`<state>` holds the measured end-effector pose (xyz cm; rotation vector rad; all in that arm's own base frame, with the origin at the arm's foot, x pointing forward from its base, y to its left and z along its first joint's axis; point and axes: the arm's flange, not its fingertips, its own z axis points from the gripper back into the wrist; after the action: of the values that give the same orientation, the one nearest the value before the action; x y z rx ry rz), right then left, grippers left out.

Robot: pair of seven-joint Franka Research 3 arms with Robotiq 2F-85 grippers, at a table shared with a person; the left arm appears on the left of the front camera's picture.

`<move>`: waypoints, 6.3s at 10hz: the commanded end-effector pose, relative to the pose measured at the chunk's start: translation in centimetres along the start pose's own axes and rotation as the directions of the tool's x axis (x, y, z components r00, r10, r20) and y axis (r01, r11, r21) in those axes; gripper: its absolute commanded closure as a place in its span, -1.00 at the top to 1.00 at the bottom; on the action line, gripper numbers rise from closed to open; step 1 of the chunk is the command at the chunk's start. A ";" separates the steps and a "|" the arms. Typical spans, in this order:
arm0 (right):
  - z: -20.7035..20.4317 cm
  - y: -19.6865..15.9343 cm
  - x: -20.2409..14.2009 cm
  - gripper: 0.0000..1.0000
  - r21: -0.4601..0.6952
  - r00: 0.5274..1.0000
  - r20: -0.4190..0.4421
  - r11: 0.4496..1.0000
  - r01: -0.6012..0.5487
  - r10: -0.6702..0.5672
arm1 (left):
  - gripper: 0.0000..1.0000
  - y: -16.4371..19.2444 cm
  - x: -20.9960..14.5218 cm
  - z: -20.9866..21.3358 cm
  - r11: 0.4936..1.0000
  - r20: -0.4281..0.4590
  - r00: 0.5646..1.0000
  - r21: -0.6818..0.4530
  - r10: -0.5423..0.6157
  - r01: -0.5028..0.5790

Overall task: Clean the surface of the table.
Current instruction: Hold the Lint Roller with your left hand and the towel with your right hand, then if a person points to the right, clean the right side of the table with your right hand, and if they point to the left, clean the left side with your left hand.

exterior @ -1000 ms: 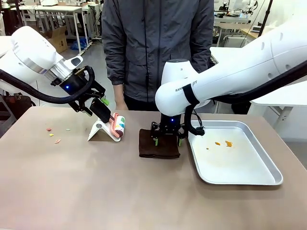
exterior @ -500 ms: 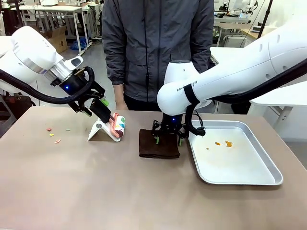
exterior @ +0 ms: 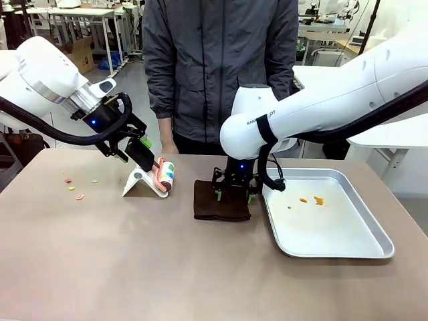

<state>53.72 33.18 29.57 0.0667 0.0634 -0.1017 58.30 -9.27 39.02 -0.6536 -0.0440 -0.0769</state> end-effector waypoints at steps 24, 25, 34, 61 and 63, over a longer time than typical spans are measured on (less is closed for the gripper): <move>7.4 -12.7 -8.1 -0.91 0.963 0.906 0.167 0.131 -0.234 0.390 | -0.67 1.1 -14.0 10.6 0.862 0.205 0.935 -0.368 -0.290 0.348; 7.9 -14.9 -9.2 -0.91 0.974 0.929 0.183 0.068 -0.215 0.323 | -0.67 3.0 -15.4 11.6 0.828 0.212 0.922 -0.408 -0.323 0.384; 4.4 -35.1 -13.7 -0.91 0.942 0.985 0.057 -0.318 -0.107 -0.165 | -0.67 26.3 -23.7 17.0 0.639 0.495 0.869 -0.663 -0.017 0.390; -2.3 -42.2 -11.9 -0.91 0.926 0.925 -0.029 -0.358 -0.117 -0.378 | -0.67 32.8 -27.0 13.9 0.559 0.440 0.867 -0.790 0.233 0.251; -2.3 -42.2 -11.9 -0.91 0.926 0.925 -0.029 -0.358 -0.117 -0.378 | -0.67 32.8 -27.0 13.9 0.559 0.440 0.867 -0.790 0.233 0.251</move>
<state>37.54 -7.01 24.81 1.9458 -0.4382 -0.4233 34.40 26.91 28.09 -1.6603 -0.5560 0.0995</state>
